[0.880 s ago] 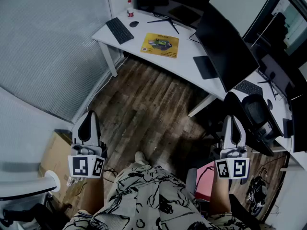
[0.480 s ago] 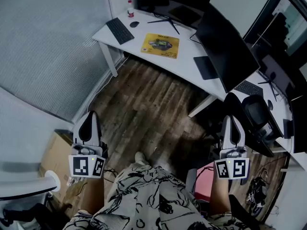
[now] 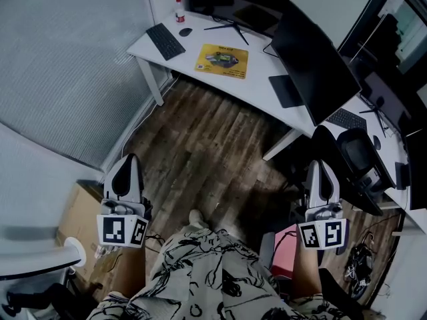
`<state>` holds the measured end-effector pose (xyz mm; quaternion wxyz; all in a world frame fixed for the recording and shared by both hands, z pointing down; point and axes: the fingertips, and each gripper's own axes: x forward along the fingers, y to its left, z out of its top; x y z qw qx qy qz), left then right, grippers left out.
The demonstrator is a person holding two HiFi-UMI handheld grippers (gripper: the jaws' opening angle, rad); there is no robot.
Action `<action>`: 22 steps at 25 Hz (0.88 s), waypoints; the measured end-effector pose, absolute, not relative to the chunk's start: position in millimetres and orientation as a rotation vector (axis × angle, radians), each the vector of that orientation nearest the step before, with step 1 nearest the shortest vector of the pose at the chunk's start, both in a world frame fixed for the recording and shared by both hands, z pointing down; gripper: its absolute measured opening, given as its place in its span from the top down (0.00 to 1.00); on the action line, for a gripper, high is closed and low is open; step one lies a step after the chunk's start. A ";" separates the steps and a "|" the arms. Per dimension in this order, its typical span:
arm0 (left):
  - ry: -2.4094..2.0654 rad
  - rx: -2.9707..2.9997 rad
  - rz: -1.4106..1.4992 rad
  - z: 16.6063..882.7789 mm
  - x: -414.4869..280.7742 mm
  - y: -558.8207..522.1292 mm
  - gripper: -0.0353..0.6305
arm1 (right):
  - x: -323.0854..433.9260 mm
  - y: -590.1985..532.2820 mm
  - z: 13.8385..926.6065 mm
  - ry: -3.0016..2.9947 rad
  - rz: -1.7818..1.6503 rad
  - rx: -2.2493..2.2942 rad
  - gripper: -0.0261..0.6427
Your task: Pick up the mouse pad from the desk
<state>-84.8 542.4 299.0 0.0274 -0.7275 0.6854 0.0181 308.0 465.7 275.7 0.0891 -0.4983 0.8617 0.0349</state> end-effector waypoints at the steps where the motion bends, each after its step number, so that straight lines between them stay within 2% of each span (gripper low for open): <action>1: 2.116 -2.241 0.052 298.2 -85.0 542.7 0.94 | 308.2 465.1 276.8 2.566 0.107 -1.494 0.95; 5: 2.100 -2.207 0.001 296.2 -84.3 542.4 0.93 | 308.2 463.2 280.3 2.575 0.113 -1.516 0.94; 14: 2.142 -2.180 -0.024 297.6 -87.8 535.2 0.55 | 308.6 456.3 283.1 2.582 0.086 -1.524 0.65; 22: 2.191 -2.150 -0.022 299.5 -100.4 525.2 0.32 | 302.7 447.7 284.2 2.580 0.080 -1.530 0.42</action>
